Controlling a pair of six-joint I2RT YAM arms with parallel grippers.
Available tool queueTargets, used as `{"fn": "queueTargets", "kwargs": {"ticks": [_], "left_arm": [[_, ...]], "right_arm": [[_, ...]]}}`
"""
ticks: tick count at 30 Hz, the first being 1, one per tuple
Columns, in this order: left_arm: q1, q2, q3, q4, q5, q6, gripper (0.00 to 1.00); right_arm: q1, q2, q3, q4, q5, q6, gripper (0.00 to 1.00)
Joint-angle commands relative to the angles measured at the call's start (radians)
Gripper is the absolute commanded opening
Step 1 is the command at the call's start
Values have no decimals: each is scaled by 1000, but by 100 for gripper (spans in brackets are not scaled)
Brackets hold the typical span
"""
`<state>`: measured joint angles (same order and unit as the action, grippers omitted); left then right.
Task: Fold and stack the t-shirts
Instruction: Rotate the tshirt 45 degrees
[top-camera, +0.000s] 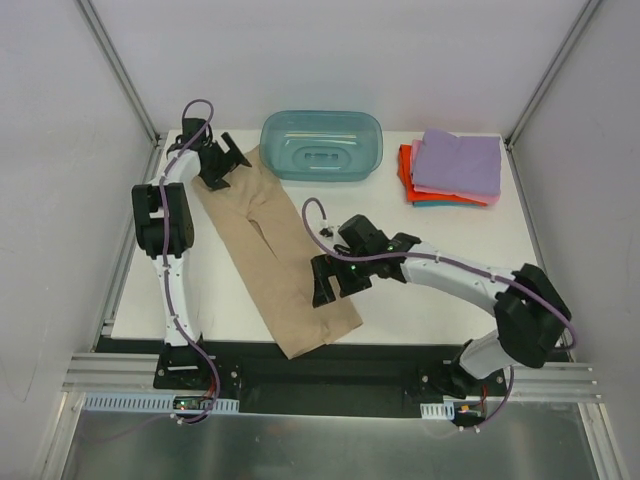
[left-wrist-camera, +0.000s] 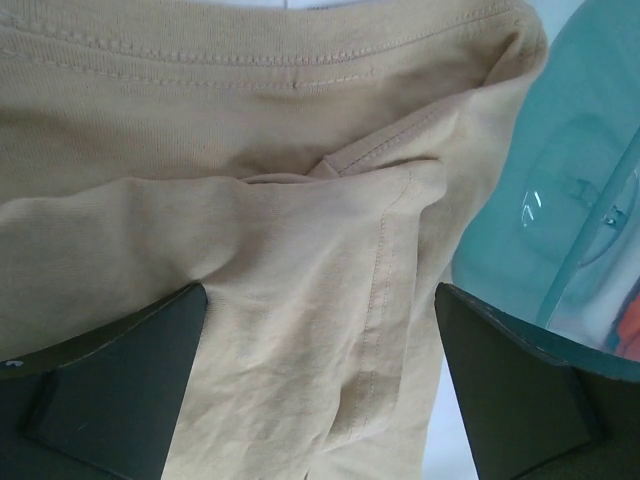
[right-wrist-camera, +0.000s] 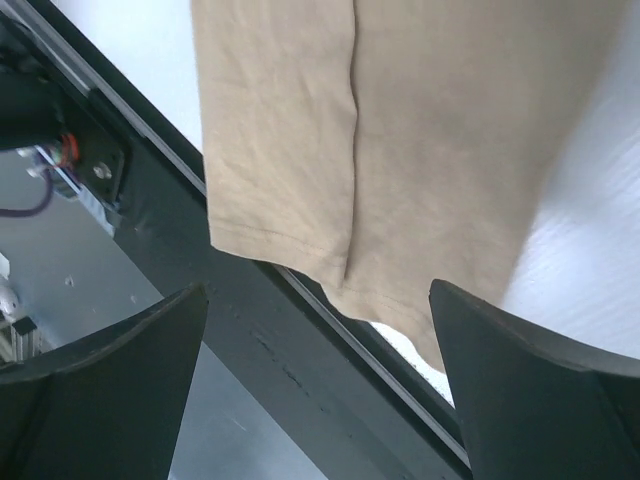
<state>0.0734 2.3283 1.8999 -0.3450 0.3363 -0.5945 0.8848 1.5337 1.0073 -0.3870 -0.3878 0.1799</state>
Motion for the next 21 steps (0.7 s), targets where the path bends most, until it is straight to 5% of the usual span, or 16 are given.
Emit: {"fn": "queueTargets", "kwargs": {"ticks": [1, 8, 12, 17, 21], "left_arm": [[3, 22, 86, -63, 18, 48, 99], [-10, -241, 1, -92, -54, 50, 99], [-72, -496, -291, -101, -129, 59, 99], [-303, -943, -686, -100, -374, 24, 99], [-597, -1187, -976, -109, -398, -83, 99]], "right_arm": [[-56, -180, -54, 40, 75, -7, 97], [-93, -314, -169, 46, 72, 23, 97], [-99, -352, -243, 51, 104, 79, 97], [-159, -402, -288, 17, 112, 121, 97], [-225, -397, -314, -4, 64, 122, 97]]}}
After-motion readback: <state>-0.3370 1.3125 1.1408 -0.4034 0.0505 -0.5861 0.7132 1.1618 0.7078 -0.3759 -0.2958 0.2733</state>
